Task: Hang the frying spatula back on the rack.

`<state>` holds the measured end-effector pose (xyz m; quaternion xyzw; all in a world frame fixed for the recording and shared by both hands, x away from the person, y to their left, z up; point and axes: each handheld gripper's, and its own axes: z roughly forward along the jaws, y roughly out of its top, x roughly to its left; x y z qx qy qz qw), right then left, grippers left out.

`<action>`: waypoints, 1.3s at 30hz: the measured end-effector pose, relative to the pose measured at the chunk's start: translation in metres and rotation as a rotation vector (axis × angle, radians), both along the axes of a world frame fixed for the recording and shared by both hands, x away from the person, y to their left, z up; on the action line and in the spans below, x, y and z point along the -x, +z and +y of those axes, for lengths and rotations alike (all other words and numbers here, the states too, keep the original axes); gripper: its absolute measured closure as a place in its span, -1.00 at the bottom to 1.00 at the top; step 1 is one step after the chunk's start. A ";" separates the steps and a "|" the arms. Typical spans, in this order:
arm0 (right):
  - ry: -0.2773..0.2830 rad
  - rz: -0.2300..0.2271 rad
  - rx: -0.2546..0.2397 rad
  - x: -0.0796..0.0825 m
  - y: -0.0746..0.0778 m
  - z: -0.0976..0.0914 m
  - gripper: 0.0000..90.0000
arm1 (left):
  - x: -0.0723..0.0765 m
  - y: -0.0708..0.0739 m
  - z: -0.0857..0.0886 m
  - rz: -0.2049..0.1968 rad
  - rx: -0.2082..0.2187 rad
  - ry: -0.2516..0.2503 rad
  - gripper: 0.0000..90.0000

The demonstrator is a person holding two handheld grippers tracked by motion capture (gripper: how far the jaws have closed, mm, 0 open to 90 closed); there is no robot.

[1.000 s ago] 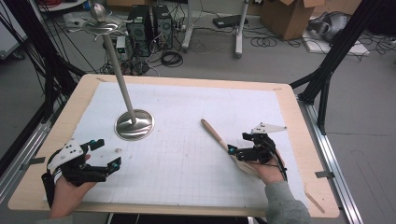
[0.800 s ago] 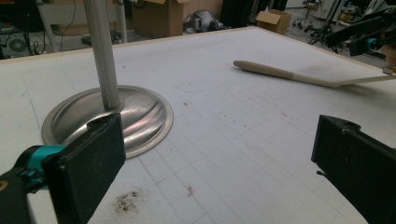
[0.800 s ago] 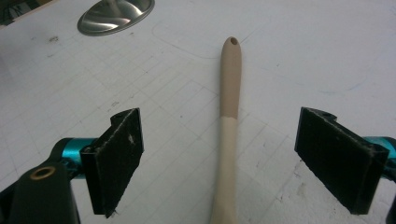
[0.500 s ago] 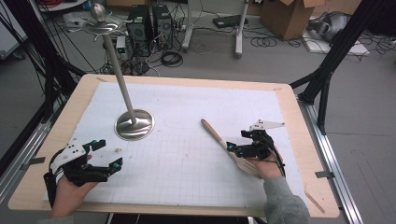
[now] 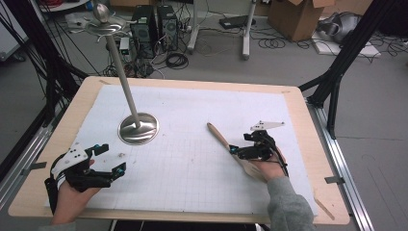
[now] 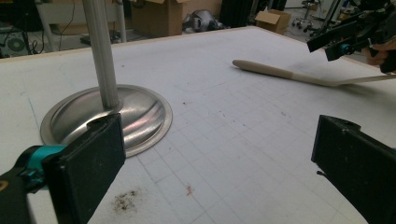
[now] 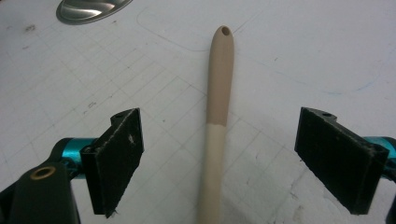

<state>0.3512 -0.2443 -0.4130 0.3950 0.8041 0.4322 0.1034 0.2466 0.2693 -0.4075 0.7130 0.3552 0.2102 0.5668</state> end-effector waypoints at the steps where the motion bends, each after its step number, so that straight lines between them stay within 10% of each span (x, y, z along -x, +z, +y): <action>1: 0.003 0.012 0.005 -0.002 -0.002 0.001 -0.68 | 0.000 0.000 0.000 0.000 0.001 0.000 -0.92; 39: 0.011 0.047 0.142 -0.009 -0.022 0.018 -0.35 | 0.001 -0.001 0.003 0.004 0.003 0.003 -0.92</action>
